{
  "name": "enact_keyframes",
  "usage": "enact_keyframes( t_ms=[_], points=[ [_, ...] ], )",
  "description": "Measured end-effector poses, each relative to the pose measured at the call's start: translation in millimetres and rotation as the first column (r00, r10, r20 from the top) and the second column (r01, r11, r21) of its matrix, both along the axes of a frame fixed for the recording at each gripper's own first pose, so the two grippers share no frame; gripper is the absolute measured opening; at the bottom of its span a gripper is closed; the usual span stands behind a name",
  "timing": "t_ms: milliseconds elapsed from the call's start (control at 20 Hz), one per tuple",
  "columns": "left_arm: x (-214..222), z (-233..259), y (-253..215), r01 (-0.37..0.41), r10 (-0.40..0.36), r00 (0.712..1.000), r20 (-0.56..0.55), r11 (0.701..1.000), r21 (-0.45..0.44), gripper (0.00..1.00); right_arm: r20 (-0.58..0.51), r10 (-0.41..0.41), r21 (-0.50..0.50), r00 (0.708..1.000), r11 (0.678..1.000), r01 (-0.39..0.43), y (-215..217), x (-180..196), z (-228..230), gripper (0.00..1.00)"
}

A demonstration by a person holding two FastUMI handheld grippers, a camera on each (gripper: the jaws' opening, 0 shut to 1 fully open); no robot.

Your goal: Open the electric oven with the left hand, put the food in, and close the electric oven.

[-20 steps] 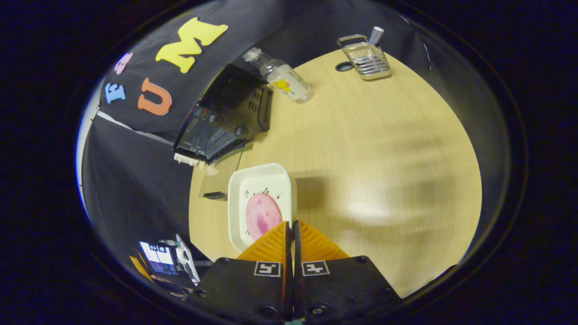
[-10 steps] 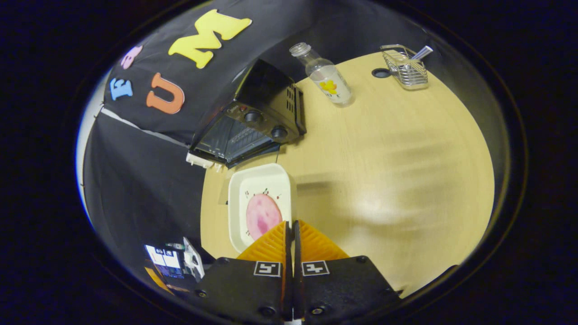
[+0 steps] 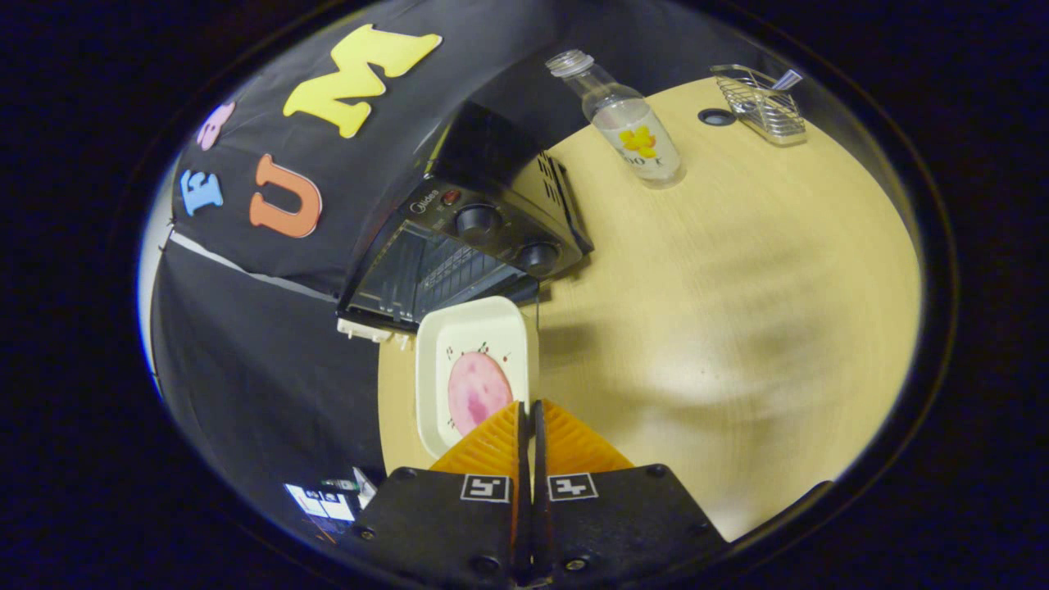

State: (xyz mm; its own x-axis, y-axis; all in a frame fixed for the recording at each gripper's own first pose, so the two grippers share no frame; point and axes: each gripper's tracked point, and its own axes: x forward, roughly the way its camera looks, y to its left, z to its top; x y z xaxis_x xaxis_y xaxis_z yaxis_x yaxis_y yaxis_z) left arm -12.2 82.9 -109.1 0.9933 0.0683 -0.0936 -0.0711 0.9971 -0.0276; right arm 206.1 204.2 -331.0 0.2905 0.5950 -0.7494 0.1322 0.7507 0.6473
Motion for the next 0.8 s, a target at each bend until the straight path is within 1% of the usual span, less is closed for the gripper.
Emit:
enact_keyframes(
  t_ms=[100,300,350,400,450,550,600,650,700,750,800],
  points=[
    [1.7,-7.7,0.8,-0.005,0.005,1.000,-0.010,1.000,0.014,0.95,0.003,-0.066,0.023,0.998,0.998,0.066,20.2,9.0,-2.7,0.04],
    [8.7,-25.9,7.1,-0.026,0.026,0.999,-0.031,1.000,0.002,0.95,0.028,-0.183,0.076,0.983,0.981,0.180,64.5,24.7,-5.2,0.04],
    [10.2,-30.0,9.5,-0.033,0.033,0.999,-0.031,0.999,-0.002,0.95,0.045,-0.206,0.081,0.977,0.976,0.202,73.2,30.5,-6.0,0.01],
    [13.4,-33.0,9.5,-0.039,0.038,0.999,-0.033,0.999,-0.011,0.95,0.063,-0.233,0.091,0.970,0.970,0.227,81.7,38.0,-6.1,0.01],
    [15.9,-34.4,8.2,-0.040,0.039,0.999,-0.031,0.999,-0.019,0.95,0.080,-0.259,0.096,0.963,0.963,0.251,89.1,44.4,-7.7,0.04],
    [20.6,-34.7,6.9,-0.044,0.044,0.999,-0.018,0.998,-0.043,0.95,0.101,-0.329,0.083,0.939,0.943,0.322,98.4,59.1,-14.1,0.04],
    [22.4,-34.9,3.8,-0.035,0.035,0.999,-0.011,0.998,-0.054,0.95,0.117,-0.352,0.080,0.929,0.935,0.344,104.8,67.0,-16.2,0.01],
    [24.1,-34.9,2.9,-0.029,0.029,1.000,-0.010,0.998,-0.057,0.95,0.130,-0.367,0.087,0.921,0.929,0.359,112.3,73.7,-17.3,0.01],
    [24.2,-37.5,6.0,-0.039,0.038,0.999,-0.016,0.998,-0.053,0.95,0.132,-0.383,0.100,0.915,0.923,0.372,122.7,79.4,-17.7,0.04],
    [26.3,-32.9,14.0,-0.061,0.061,0.998,0.000,0.997,-0.054,0.95,0.127,-0.402,0.108,0.907,0.914,0.391,130.5,85.5,-19.4,0.04],
    [27.1,-31.3,16.6,-0.070,0.070,0.998,0.002,0.996,-0.054,0.95,0.119,-0.432,0.116,0.894,0.900,0.420,136.8,91.5,-21.2,0.01]
  ],
)
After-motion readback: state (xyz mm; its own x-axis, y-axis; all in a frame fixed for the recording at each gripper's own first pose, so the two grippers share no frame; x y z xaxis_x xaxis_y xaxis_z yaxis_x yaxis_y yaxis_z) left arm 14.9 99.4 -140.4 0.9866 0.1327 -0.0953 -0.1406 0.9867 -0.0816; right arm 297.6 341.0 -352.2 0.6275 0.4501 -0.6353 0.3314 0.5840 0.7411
